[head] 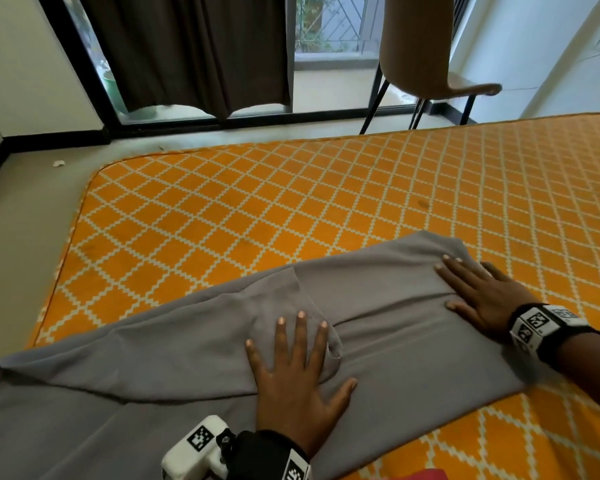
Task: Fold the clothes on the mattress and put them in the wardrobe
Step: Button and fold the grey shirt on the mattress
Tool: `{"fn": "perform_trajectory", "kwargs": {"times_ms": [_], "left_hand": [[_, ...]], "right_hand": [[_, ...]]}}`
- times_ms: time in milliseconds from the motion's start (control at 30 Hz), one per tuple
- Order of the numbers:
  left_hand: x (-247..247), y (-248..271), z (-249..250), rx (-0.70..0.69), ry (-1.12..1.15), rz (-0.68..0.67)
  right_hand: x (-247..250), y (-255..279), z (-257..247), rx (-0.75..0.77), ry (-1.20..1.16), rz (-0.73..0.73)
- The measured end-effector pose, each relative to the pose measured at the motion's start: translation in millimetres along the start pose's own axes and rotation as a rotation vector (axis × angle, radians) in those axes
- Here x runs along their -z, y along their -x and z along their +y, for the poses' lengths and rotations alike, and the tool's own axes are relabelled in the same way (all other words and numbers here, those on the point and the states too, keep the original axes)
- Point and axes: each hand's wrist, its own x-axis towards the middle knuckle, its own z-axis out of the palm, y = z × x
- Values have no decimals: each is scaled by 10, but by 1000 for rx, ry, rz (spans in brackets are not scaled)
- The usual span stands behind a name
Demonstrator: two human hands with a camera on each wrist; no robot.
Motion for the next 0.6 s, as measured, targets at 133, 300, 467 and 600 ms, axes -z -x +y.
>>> {"fn": "perform_trajectory", "kwargs": {"times_ms": [133, 300, 467, 600], "left_hand": [[0, 33, 17, -43, -27, 76], [-17, 70, 51, -209, -85, 206], [22, 12, 88, -299, 1, 152], [193, -174, 263, -230, -22, 60]], "right_hand": [[140, -36, 46, -72, 83, 50], [59, -80, -30, 19, 118, 94], [-154, -3, -182, -60, 58, 146], [-125, -5, -192, -58, 51, 153]]}}
